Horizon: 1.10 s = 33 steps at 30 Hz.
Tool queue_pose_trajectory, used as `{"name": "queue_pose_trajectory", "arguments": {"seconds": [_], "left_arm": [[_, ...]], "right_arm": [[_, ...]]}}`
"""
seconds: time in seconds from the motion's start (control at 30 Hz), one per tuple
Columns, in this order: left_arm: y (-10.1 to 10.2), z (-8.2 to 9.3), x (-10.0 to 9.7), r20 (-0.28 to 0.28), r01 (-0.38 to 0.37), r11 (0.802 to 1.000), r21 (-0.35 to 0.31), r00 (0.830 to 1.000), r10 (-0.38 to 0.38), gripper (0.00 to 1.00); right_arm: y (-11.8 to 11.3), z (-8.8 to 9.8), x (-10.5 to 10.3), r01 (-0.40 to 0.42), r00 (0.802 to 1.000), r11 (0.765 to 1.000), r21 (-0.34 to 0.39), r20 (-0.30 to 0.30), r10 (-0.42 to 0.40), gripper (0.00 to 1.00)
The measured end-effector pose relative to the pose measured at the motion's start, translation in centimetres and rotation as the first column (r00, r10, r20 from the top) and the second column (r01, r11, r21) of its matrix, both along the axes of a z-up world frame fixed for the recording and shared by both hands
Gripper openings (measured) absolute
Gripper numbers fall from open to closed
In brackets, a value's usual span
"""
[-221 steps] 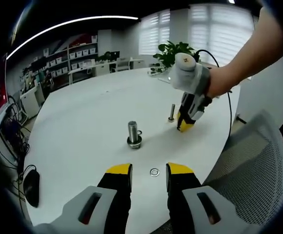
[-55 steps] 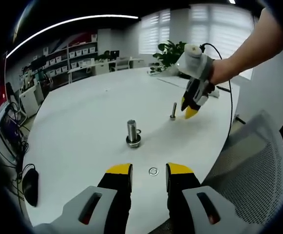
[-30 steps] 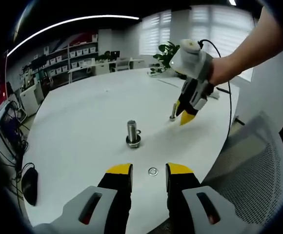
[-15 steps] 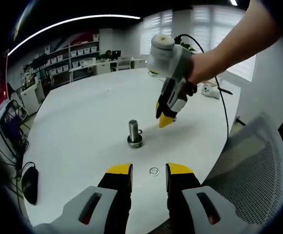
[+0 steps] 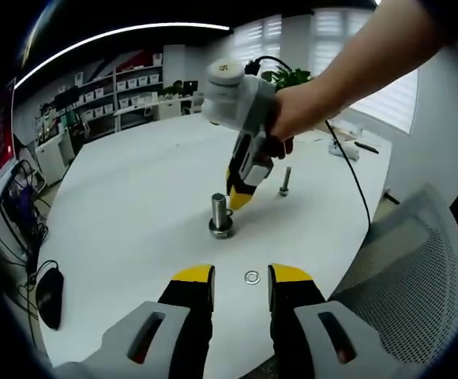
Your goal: Place the washer onto the threaded stud by aligning its center hole with the stud, sliding it down to the base, and recovering from edge contact or off-axis alignment until the washer reaches the visible bottom stop.
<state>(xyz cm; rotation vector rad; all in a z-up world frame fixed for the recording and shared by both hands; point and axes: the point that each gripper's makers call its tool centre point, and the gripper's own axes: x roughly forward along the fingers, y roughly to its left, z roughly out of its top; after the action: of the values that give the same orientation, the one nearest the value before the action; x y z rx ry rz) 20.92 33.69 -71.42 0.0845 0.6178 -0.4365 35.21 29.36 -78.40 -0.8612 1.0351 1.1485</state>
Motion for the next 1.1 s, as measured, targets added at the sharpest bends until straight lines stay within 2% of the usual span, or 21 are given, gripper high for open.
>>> {"name": "queue_pose_trajectory", "arguments": {"seconds": [0.5,0.9,1.1], "left_arm": [[0.0,-0.1,-0.1,-0.010,0.003,1.000,-0.003,1.000,-0.003,0.25],[-0.1,0.0,-0.2,-0.010,0.003,1.000,-0.006,1.000,-0.003,0.25],[-0.1,-0.1,-0.2,-0.010,0.004,1.000,-0.005,1.000,-0.004,0.25]], "right_arm": [[-0.1,-1.9,-0.6,-0.051,0.998,0.996,-0.067,-0.026,0.050,0.19],[0.1,-1.6,-0.2,-0.091,0.996,0.994,-0.060,-0.011,0.091,0.16],[0.3,-1.6,-0.5,-0.127,0.992,0.988,-0.090,-0.017,0.126,0.16]]}}
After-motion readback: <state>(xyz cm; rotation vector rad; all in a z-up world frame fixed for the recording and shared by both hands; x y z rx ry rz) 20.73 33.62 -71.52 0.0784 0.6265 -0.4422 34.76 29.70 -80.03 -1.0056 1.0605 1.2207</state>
